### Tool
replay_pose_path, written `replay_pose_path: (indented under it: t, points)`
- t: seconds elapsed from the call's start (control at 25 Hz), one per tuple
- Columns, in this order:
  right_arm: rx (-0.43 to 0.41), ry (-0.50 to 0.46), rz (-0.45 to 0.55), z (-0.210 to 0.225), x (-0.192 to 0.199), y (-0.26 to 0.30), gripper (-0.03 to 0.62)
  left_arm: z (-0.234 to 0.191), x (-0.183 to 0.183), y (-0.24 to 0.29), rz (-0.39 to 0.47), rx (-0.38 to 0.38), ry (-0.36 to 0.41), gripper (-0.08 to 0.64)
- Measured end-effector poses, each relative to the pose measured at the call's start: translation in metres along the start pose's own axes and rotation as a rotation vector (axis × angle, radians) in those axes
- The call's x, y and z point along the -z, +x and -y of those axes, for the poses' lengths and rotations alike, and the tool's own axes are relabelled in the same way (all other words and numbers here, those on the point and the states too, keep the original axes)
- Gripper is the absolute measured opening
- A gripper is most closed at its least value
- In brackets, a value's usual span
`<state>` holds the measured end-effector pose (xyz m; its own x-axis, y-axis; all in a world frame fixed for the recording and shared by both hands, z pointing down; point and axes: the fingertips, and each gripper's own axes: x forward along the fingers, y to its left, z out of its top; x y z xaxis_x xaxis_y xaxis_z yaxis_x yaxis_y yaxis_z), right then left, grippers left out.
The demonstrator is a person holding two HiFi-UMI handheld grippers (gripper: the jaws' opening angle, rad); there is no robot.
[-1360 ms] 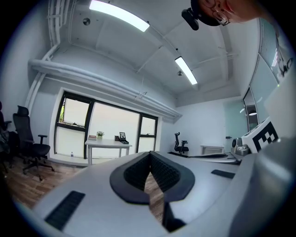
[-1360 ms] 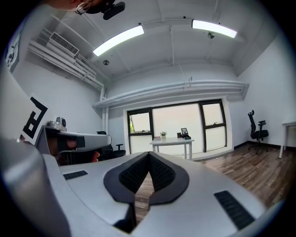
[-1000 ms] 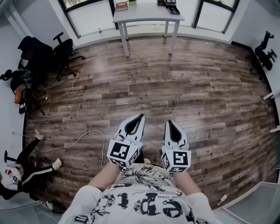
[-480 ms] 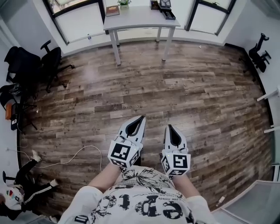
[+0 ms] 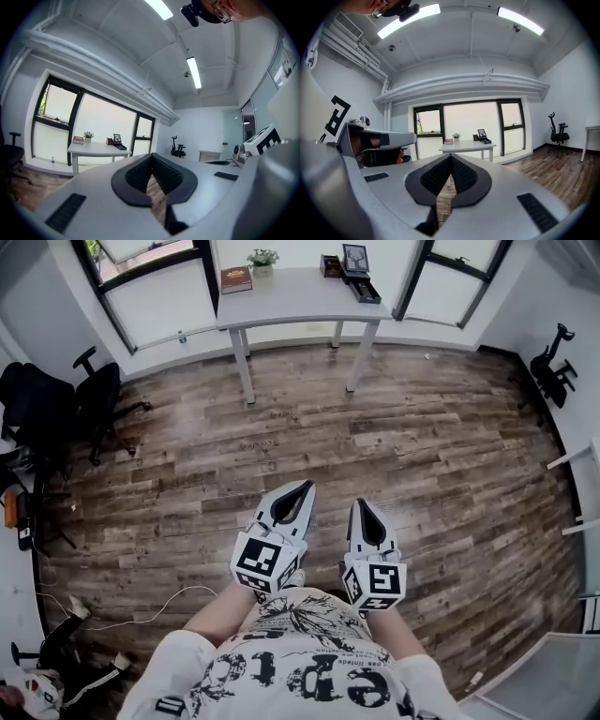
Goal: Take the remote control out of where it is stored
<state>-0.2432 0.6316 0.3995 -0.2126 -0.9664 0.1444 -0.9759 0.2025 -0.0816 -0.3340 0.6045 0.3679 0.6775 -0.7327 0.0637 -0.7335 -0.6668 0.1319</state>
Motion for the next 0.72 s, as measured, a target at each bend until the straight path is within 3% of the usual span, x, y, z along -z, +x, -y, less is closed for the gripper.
replay_pose_path:
  t: [0.4,0.72]
  points:
    - [-0.004,0.022,-0.058,0.031,0.015,0.072,0.002,-0.039,0.012,0.062,-0.060,0.034,-0.029,0.008]
    - [-0.060,0.015,-0.044,0.106,-0.014,0.143,0.002,-0.056,0.004,0.170,-0.057,-0.004,-0.054,0.009]
